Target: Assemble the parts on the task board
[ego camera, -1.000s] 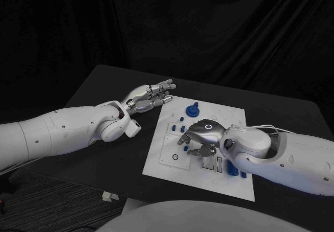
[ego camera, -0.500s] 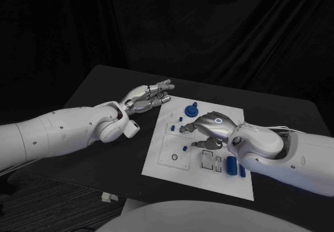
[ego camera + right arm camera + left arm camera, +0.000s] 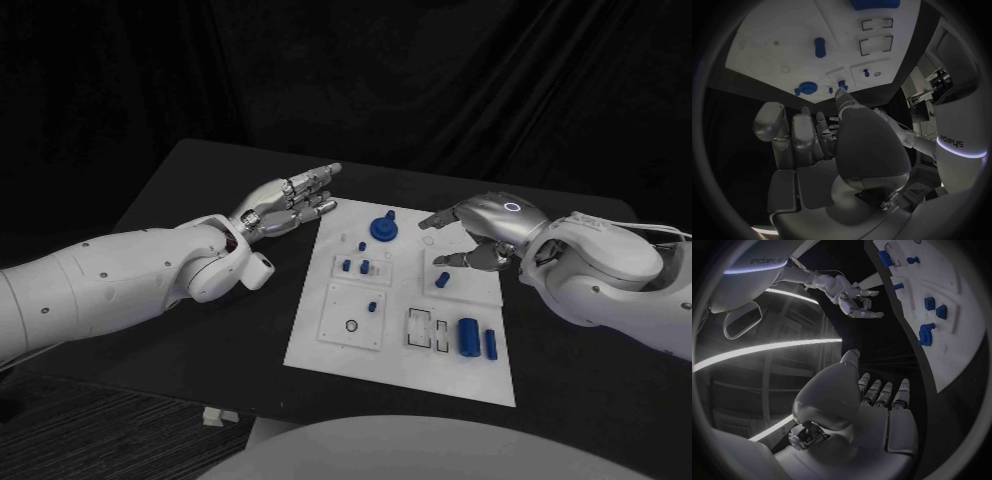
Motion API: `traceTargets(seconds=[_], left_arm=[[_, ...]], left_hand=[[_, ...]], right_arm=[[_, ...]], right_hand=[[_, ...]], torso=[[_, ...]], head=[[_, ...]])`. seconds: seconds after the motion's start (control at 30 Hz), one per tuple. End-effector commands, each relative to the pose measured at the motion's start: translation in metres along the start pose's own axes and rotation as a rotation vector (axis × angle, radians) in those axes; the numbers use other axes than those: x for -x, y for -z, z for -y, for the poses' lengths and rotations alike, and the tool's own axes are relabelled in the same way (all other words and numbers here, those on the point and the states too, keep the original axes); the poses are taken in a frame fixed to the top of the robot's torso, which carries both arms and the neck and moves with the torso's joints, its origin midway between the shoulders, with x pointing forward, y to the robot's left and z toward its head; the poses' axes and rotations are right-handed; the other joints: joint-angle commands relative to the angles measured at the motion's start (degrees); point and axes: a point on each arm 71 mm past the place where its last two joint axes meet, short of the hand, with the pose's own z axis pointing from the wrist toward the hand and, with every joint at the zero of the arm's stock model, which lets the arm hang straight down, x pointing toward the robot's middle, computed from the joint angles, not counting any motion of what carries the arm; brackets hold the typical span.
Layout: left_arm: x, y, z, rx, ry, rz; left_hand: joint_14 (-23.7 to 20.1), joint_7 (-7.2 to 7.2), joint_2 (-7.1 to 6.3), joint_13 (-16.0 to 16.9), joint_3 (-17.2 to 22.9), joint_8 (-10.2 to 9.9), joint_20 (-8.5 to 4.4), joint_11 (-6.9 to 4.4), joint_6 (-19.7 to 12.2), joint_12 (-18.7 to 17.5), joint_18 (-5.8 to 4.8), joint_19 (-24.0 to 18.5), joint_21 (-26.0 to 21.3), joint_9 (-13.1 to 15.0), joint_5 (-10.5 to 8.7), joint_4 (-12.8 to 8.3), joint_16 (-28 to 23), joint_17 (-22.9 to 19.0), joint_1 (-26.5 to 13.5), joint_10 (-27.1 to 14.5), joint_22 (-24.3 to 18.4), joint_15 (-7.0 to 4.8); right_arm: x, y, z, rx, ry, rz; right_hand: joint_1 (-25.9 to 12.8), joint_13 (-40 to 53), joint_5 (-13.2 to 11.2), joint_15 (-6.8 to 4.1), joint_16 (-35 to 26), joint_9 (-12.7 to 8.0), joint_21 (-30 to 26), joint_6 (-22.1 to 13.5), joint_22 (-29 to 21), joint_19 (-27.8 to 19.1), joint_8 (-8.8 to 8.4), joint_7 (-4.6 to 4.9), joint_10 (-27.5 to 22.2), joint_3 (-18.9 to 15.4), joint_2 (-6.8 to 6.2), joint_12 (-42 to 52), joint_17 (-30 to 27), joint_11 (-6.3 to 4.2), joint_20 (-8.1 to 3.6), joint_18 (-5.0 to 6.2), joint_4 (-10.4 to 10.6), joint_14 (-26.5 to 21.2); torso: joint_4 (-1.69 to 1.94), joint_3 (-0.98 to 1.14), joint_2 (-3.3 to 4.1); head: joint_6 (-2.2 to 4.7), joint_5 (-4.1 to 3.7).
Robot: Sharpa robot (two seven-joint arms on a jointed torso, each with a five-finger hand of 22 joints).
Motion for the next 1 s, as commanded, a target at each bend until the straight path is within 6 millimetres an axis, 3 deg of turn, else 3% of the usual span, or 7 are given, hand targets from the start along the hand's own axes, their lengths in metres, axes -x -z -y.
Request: traceTargets(seconds=[0.03, 0.23, 0.4, 0.5, 0.7, 0.93, 1.0], left_arm=[[-0.001, 0.0, 0.002, -0.026, 0.006, 0.005], [0.0, 0.001, 0.002, -0.031, 0.003, 0.011], [0.001, 0.003, 0.001, -0.035, -0.002, 0.019], [0.001, 0.003, 0.001, -0.039, -0.004, 0.023], [0.0, 0.003, 0.001, -0.04, -0.005, 0.024], [-0.001, 0.003, 0.0, -0.034, 0.001, 0.018], [-0.001, 0.004, 0.0, -0.032, 0.002, 0.017]], left_hand=[[-0.22, -1.6, -0.1, -0.1, 0.55, -0.42, 0.08, -1.16, -2.77, -0.32, 0.45, -0.15, -0.01, -0.33, 0.18, -0.14, -0.21, -0.08, -0.48, 0.03, -0.2, 0.19], [-0.22, -4.65, -0.35, -0.54, 0.65, -0.68, -0.04, -5.3, -5.29, -2.19, 0.45, -0.35, -0.18, -0.61, -0.07, 0.07, -0.21, -0.08, -0.67, -0.98, -0.74, -0.18], [-0.22, -7.83, -0.63, -0.76, 0.37, -1.01, -0.12, -6.11, -7.78, -2.95, 0.46, -0.52, -0.3, -0.95, -0.74, 0.72, -0.21, -0.08, -0.98, -1.59, -1.13, -0.4], [-0.22, -9.53, -0.77, -0.79, -0.14, -1.29, -0.11, -6.27, -9.52, -3.08, 0.48, -0.55, -0.32, -1.24, -1.52, 1.71, -0.21, -0.08, -1.44, -1.66, -1.25, -0.34], [-0.22, -9.36, -0.75, -0.92, -0.35, -1.33, -0.1, -6.2, -9.75, -3.26, 0.49, -0.55, -0.32, -1.28, -1.65, 2.21, -0.21, -0.08, -1.56, -2.02, -1.29, -0.32], [-0.22, -7.76, -0.6, -0.98, -0.14, -1.2, -0.06, -4.65, -9.25, -3.33, 0.47, -0.58, -0.34, -1.16, -1.09, 2.15, -0.21, -0.08, -0.93, -2.18, -1.42, -0.19], [-0.22, -6.84, -0.6, -0.98, -0.02, -1.1, -0.03, -4.19, -8.77, -3.33, 0.47, -0.57, -0.34, -1.06, -0.88, 2.0, -0.21, -0.08, -0.65, -2.18, -1.42, -0.15]], right_arm=[[-0.01, 0.006, 0.012, -0.078, -0.045, -0.102], [-0.026, 0.015, 0.022, -0.105, -0.066, -0.121], [-0.033, 0.016, 0.024, -0.108, -0.072, -0.125], [-0.035, 0.015, 0.025, -0.105, -0.074, -0.122], [-0.038, 0.014, 0.025, -0.095, -0.078, -0.115], [-0.045, 0.011, 0.022, -0.078, -0.085, -0.115], [-0.047, 0.01, 0.02, -0.073, -0.087, -0.116]], right_hand=[[0.46, -0.01, 0.06, -0.11, -0.35, 0.14, -0.39, 0.83, 7.14, -0.29, 0.16, -0.1, -0.86, -0.27, -0.97, -0.19, -0.34, -0.01, -0.11, 1.07, 0.87, -0.22], [0.57, 0.18, -0.23, 0.57, -0.48, 0.19, -0.87, 1.81, 7.04, -0.46, 0.2, 0.21, 0.49, -0.88, -1.6, 0.32, -0.58, -0.05, 0.28, 1.04, 1.07, -0.33], [0.16, 0.14, -1.08, 0.65, -0.55, 0.4, -1.02, 3.95, 7.02, -0.49, 0.48, 0.25, 0.92, -1.45, -2.25, 0.34, -0.78, -0.01, 0.43, 1.09, 1.16, -0.37], [-0.04, 0.16, -1.48, 0.7, -0.52, 0.23, -1.04, 2.63, 7.01, -0.49, 0.18, 0.31, 1.34, -1.59, -2.35, 0.45, -0.78, -0.05, 0.5, 1.11, 1.16, -0.37], [1.98, 0.21, -2.06, 0.48, -0.6, 0.46, -1.32, 5.08, 6.96, -0.53, 0.47, 1.23, 3.4, -0.7, -1.2, 1.25, -1.08, -0.43, 0.45, 1.21, 0.86, -0.44], [4.59, 0.23, -0.32, 0.28, -0.37, 0.58, -0.93, 6.76, 7.07, -0.27, 0.76, 2.68, 5.67, 0.23, 0.69, 2.22, -0.93, -0.82, 0.21, 1.11, 0.02, -0.23], [5.11, 0.21, 0.71, 0.23, 2.2, 0.59, 3.41, 7.53, 8.11, 1.36, 0.81, 1.88, 6.7, 0.31, 1.28, 2.53, 2.5, -0.86, 0.12, 0.39, -0.57, 1.37]], torso=[[-0.25, 0.11, 0.03], [-0.05, 0.2, 0.0], [-0.01, 0.18, 0.04], [0.17, 0.14, 0.04], [0.05, 0.03, 0.05], [0.02, 0.02, 0.04], [0.0, 0.04, 0.07]], head=[[-0.01, -0.59], [-0.01, -0.84], [-0.01, -0.9], [-0.01, -1.07], [-0.01, -0.71], [-0.01, -0.68], [-0.01, -0.37]])
